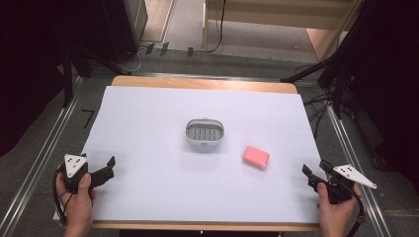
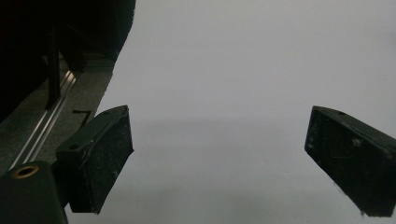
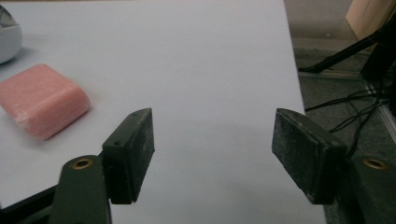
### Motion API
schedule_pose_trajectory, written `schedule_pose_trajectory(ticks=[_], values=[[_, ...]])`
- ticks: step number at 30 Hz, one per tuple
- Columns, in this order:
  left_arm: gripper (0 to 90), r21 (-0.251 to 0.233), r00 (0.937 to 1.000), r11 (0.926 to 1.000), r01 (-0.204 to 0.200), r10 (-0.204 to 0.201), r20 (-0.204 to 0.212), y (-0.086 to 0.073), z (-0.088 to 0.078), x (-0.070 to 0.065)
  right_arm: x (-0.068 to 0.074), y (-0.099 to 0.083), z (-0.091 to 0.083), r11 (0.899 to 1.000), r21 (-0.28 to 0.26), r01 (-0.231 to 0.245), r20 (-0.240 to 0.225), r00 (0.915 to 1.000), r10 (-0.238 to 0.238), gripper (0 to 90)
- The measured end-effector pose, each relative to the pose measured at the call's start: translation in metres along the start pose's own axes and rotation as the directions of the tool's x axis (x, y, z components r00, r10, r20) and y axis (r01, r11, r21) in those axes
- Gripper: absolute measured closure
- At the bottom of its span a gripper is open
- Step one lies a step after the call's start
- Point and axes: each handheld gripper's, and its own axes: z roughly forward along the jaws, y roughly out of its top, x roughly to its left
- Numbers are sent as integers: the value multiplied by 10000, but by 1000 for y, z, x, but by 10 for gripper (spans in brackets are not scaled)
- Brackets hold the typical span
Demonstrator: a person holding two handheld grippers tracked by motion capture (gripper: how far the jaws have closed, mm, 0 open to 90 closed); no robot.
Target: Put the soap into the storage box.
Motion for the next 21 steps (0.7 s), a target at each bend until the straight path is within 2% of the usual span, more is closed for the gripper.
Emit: schedule_pose_trajectory(ticks=[1,3,4,6,7,8,9,10,11,12,13,14,15,16,17,18,19,20,21], values=[[84,33,10000,10000,-52,52,3,0,0,0,0,0,0,10000,0,0,0,10000,0,300],[86,11,9999,9999,-104,104,-38,0,0,-1,4,0,1,9982,556,237,-328,9992,-219,256],[86,27,9999,9999,-137,137,-50,0,0,-2,8,1,2,9943,917,542,-496,9975,-498,216],[86,28,9999,9999,-152,152,-62,0,0,-2,10,2,2,9916,1091,699,-651,9959,-631,212],[86,28,9999,9999,-145,145,-60,0,0,-2,12,3,3,9879,1281,869,-831,9936,-767,192],[86,30,9998,9998,-196,196,-71,0,0,-2,15,6,6,9756,1771,1296,-1373,9848,-1059,151],[87,30,9998,9998,-196,196,-71,0,0,-2,16,8,8,9710,1919,1424,-1562,9812,-1130,144],[87,43,9997,9997,-224,224,-103,0,0,-3,16,8,8,9710,1919,1424,-1562,9812,-1130,144],[87,66,9996,9996,-266,266,-115,0,1,-3,19,13,10,9612,2177,1693,-1931,9728,-1276,144],[87,79,9994,9996,-289,291,-175,0,1,-4,24,20,14,9398,2585,2237,-2111,9624,-1710,181],[87,79,9994,9996,-289,291,-175,0,1,-4,24,20,14,9398,2585,2237,-2111,9624,-1710,181],[87,82,9994,9995,-293,295,-195,0,1,-4,27,22,16,9304,2746,2427,-2148,9586,-1867,190],[87,64,9994,9996,-292,293,-209,0,1,-4,30,27,19,9147,2986,2724,-2294,9508,-2083,196],[87,91,9993,9995,-304,306,-232,0,1,-4,36,33,25,8839,3402,3208,-2527,9366,-2427,198],[87,91,9993,9995,-304,306,-232,0,1,-4,36,33,25,8839,3402,3208,-2527,9366,-2427,198],[87,76,9993,9995,-303,305,-204,0,1,-4,43,38,31,8420,3820,3810,-2594,9186,-2980,202],[87,76,9993,9995,-301,302,-210,0,1,-4,43,38,31,8420,3820,3810,-2594,9186,-2980,202],[87,77,9993,9995,-306,308,-192,0,1,-4,45,41,34,8203,3984,4104,-2641,9078,-3259,202],[87,78,9994,9995,-300,302,-196,0,1,-4,48,43,37,8002,4211,4270,-2685,9014,-3397,193]])
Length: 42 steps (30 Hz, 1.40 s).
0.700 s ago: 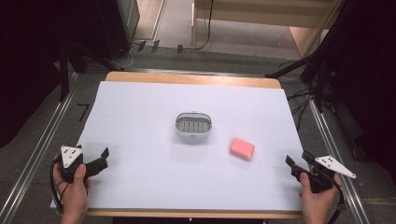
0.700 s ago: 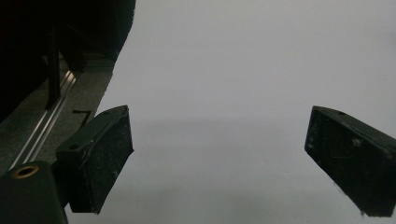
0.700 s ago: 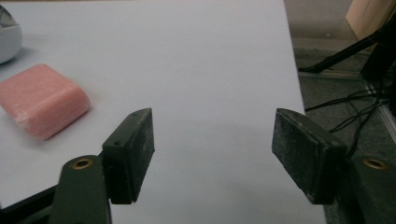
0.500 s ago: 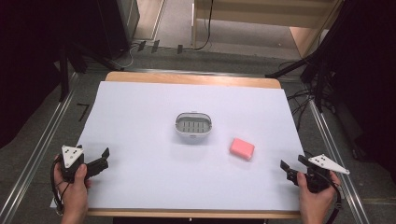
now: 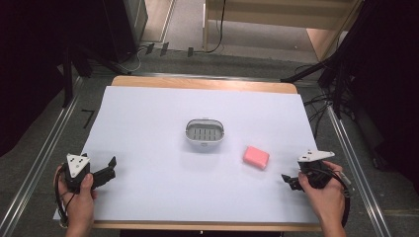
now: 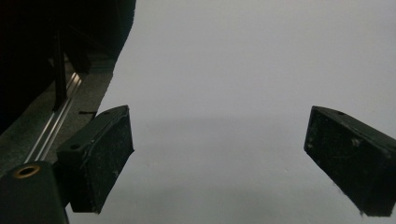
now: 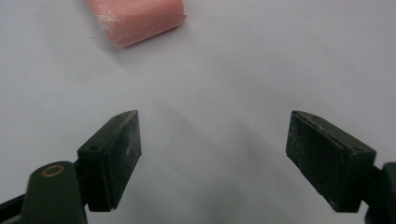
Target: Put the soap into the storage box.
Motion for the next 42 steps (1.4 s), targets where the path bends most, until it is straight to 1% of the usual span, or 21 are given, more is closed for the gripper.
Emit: schedule_pose_trajectory(ticks=[1,3,5,7,8,9,11,12,13,14,15,16,22,25,27,31,34,37,40,41,42], values=[[87,-1,10000,10000,-12,12,0,0,0,0,1,4,2,9997,213,149,9,9999,-150,186],[87,12,10000,10000,-22,22,11,0,0,0,1,13,4,9972,645,376,-185,9992,-365,186],[87,14,10000,10000,-48,48,24,0,0,0,1,20,7,9922,1067,645,-283,9977,-618,185],[87,16,10000,10000,-52,52,47,0,0,0,1,27,9,9882,1305,808,-332,9965,-771,175],[87,13,10000,10000,-45,45,51,0,0,0,1,31,10,9859,1441,853,-433,9959,-798,163],[87,21,10000,10000,-59,59,41,0,0,0,1,37,13,9806,1708,962,-641,9942,-864,145],[87,44,9999,9999,-92,92,49,0,0,-1,1,39,15,9787,1783,1020,-690,9935,-910,143],[87,45,9999,9999,-110,109,64,0,0,-1,2,42,17,9740,1988,1090,-864,9919,-933,142],[88,42,9999,9999,-112,112,67,0,0,-1,4,47,21,9675,2193,1257,-865,9903,-1091,142],[88,27,9999,9999,-115,115,66,0,0,-1,4,47,21,9675,2193,1257,-865,9903,-1091,142],[88,31,9999,9999,-124,123,67,0,0,-1,6,52,24,9629,2364,1303,-1010,9889,-1091,140],[88,31,9999,9999,-124,123,67,0,0,-1,6,52,24,9629,2364,1303,-1010,9889,-1091,140],[88,44,9998,9998,-177,177,61,0,0,-1,12,66,31,9493,2645,1699,-1082,9834,-1459,125],[89,54,9998,9998,-188,188,67,0,1,-1,14,73,32,9474,2640,1809,-1129,9813,-1559,122],[88,47,9997,9998,-216,215,70,0,1,-1,16,80,32,9462,2560,1979,-1171,9780,-1729,121],[89,69,9997,9997,-223,222,60,0,1,-1,19,86,34,9434,2530,2144,-1173,9747,-1900,120],[89,62,9997,9997,-234,234,65,0,1,-1,23,93,39,9382,2580,2309,-1248,9708,-2047,120],[89,62,9997,9997,-234,234,55,0,1,-2,24,96,42,9366,2553,2398,-1227,9690,-2147,124],[89,70,9998,9997,-218,217,42,0,1,-1,26,101,47,9361,2518,2456,-1336,9668,-2178,132],[89,60,9998,9998,-211,211,55,0,1,-1,28,104,51,9317,2551,2584,-1422,9632,-2282,135],[89,56,9998,9998,-200,199,49,0,1,-1,29,106,52,9303,2613,2574,-1426,9635,-2265,137]])
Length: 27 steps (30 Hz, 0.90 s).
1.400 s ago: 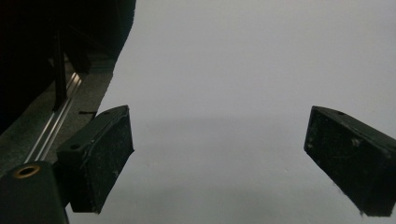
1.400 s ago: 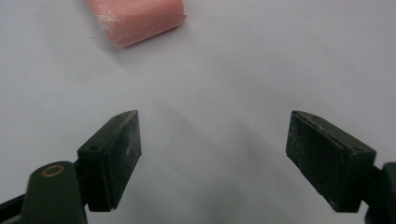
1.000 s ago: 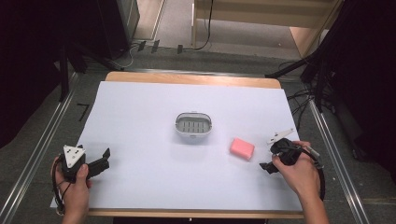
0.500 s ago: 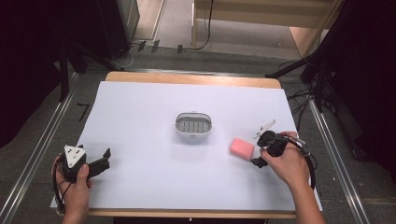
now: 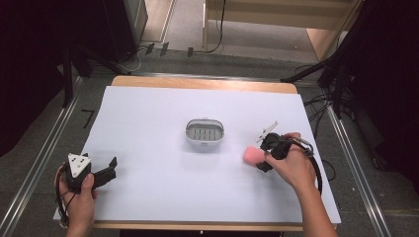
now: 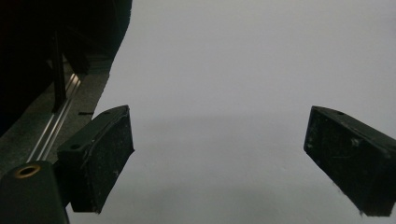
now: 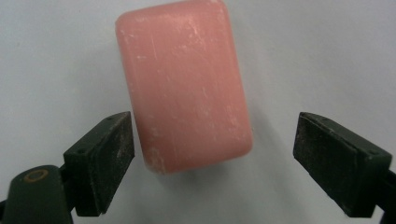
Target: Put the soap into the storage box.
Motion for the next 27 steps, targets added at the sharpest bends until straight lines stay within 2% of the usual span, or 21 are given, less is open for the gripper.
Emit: schedule_pose_trajectory(ticks=[3,5,6,8,14,17,23,27], values=[[89,15,10000,10000,-9,9,15,0,0,0,0,5,3,9997,97,218,-100,9997,-217,145],[88,25,10000,10000,-17,17,18,0,0,0,1,6,3,9998,146,164,-103,9998,-163,147],[89,12,10000,10000,-11,11,4,0,0,0,0,9,3,9995,93,314,-127,9994,-312,170],[89,6,10000,10000,3,-3,-5,0,0,0,0,10,3,9996,111,254,-209,9995,-252,191],[89,6,10000,10000,0,0,11,0,0,0,2,18,8,9981,277,542,-480,9974,-528,245],[89,16,10000,10000,-7,7,19,0,0,0,2,20,12,9961,378,792,-794,9939,-760,309],[89,59,10000,10000,-29,29,12,0,0,0,1,28,16,9938,497,996,-1037,9902,-940,383],[89,55,10000,10000,-28,28,33,0,0,0,1,31,16,9912,728,1108,-1102,9886,-1024,386]])
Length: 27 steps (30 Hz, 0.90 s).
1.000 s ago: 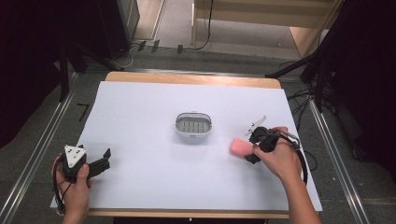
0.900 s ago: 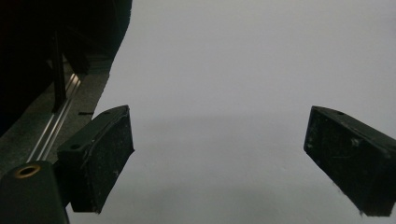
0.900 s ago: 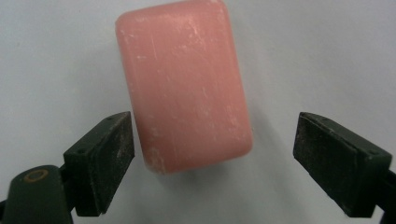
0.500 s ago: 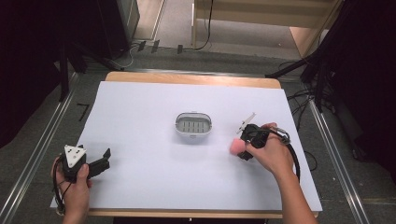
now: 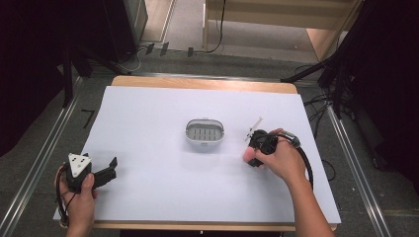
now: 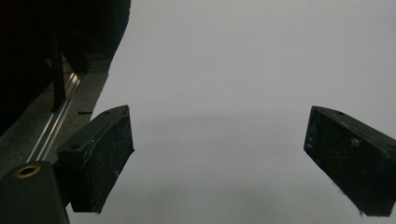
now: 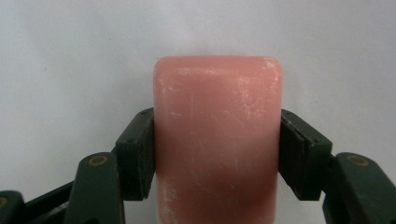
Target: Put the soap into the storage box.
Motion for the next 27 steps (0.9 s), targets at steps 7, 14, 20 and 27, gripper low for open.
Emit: schedule_pose_trajectory(ticks=[7,14,20,27], values=[[89,33,10000,10000,-7,7,-4,0,0,0,2,6,-1,9996,103,261,-177,9995,-259,387],[89,39,10000,10000,15,-15,-6,0,0,0,6,19,-14,9974,-204,692,-213,9973,-697,387],[89,42,10000,10000,16,-16,0,0,0,0,11,35,-25,9929,-469,1094,-256,9935,-1106,387],[89,45,10000,10000,34,-34,28,0,0,0,20,54,-30,9835,-536,1730,-466,9834,-1755,388]])
